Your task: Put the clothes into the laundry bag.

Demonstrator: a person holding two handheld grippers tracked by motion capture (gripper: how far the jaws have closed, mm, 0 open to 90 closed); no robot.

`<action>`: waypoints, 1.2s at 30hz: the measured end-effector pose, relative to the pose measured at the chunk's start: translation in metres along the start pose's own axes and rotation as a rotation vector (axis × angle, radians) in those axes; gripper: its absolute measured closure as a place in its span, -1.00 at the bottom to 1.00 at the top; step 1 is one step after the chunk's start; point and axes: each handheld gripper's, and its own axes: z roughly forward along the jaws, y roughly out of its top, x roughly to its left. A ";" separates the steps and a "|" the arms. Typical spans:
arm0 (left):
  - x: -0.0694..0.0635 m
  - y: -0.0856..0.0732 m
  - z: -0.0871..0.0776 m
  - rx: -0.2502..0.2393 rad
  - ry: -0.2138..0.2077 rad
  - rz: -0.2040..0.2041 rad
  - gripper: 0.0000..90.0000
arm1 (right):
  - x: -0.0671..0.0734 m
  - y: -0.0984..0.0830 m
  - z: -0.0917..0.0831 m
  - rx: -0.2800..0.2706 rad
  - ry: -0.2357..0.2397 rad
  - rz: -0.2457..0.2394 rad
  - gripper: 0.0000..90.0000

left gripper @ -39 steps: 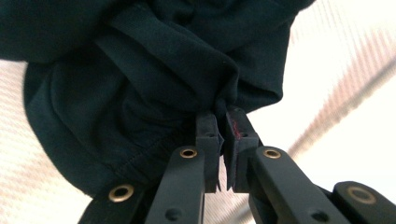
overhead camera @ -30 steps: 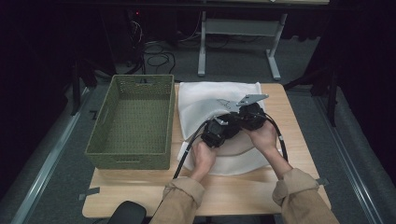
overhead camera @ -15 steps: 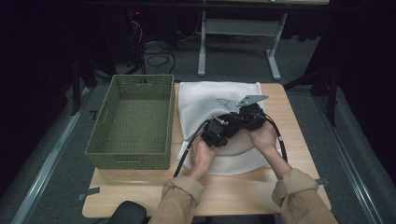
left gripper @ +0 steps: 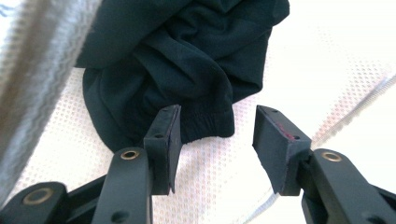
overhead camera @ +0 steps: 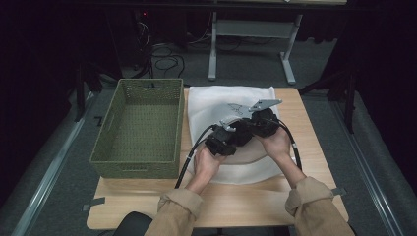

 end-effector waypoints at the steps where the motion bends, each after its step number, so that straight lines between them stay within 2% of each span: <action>1: 0.000 0.000 -0.002 0.002 0.000 0.003 0.15 | 0.000 0.000 0.000 0.000 0.000 -0.003 0.96; 16: 0.000 -0.007 -0.016 0.007 -0.006 0.026 0.19 | 0.000 0.000 0.000 0.002 0.000 -0.006 0.96; 21: -0.001 -0.010 -0.021 0.020 -0.002 0.054 0.21 | 0.001 0.000 0.000 0.005 0.005 -0.014 0.96; 23: -0.001 -0.011 -0.024 0.016 -0.003 0.053 0.21 | 0.000 -0.001 -0.001 0.001 0.007 -0.011 0.96; 28: -0.003 -0.014 -0.038 0.002 -0.014 0.065 0.20 | 0.001 -0.002 -0.002 0.003 0.009 -0.012 0.96; 30: -0.004 -0.015 -0.045 0.003 -0.030 0.067 0.20 | 0.002 -0.003 -0.001 0.000 0.009 -0.015 0.96; 36: -0.004 -0.018 -0.064 0.008 -0.016 0.084 0.17 | 0.002 -0.004 -0.002 0.001 0.016 -0.010 0.96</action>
